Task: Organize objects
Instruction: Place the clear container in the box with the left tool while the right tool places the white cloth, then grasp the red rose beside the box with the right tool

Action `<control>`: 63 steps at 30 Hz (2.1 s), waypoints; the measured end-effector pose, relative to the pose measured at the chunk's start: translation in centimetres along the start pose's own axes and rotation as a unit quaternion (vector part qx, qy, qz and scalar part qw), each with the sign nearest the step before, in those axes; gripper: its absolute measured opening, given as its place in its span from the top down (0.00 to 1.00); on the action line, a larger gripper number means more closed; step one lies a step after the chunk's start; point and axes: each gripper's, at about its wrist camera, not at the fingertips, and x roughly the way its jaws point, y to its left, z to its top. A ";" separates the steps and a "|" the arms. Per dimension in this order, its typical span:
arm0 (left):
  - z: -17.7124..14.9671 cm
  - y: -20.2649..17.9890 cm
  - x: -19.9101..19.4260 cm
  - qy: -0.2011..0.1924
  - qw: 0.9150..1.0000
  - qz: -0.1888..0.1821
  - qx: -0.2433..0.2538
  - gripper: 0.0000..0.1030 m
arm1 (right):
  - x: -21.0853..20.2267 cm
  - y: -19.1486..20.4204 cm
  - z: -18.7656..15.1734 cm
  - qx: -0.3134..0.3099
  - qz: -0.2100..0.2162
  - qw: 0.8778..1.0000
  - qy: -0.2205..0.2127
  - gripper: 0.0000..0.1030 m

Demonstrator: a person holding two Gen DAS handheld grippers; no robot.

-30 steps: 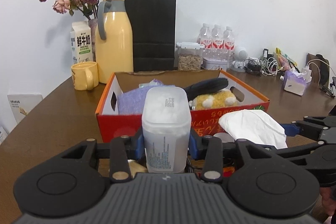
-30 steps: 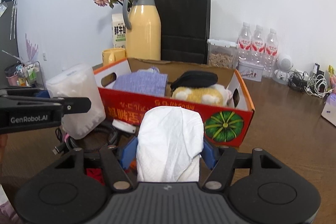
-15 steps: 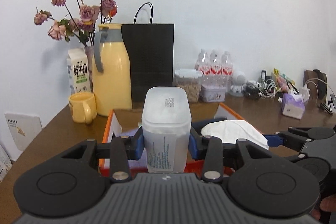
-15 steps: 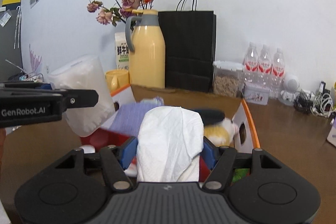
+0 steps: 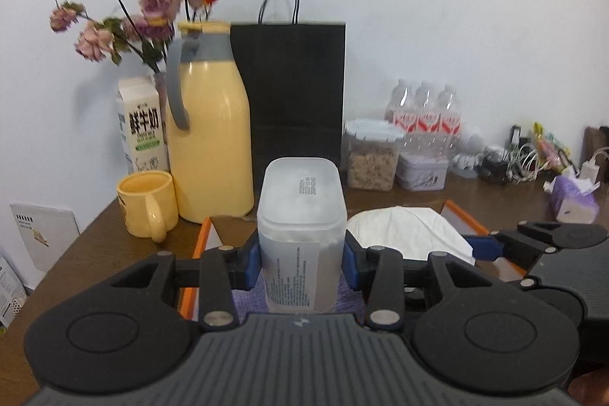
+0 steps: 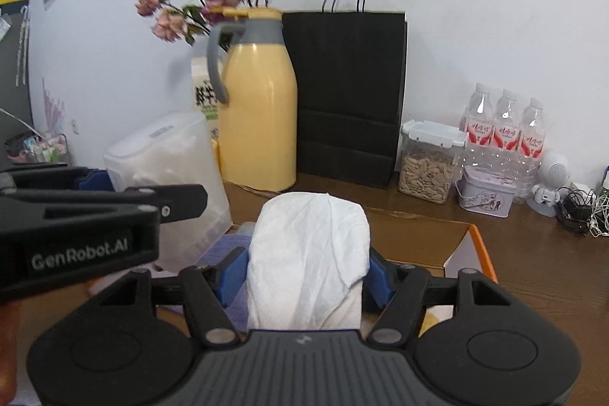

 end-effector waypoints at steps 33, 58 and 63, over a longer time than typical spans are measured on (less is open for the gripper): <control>-2.6 -0.1 -7.2 -0.017 0.999 0.041 0.010 0.00 | -6.9 -0.3 -3.4 -0.005 -0.047 0.999 -0.007 0.00; -9.7 2.7 -13.0 0.060 0.997 0.041 -0.010 0.00 | -14.1 -0.2 -11.0 0.000 -0.031 0.999 0.024 0.00; -11.2 3.5 -13.6 0.079 0.995 0.037 -0.043 0.00 | -14.1 1.1 -12.0 0.012 -0.008 1.000 0.025 0.00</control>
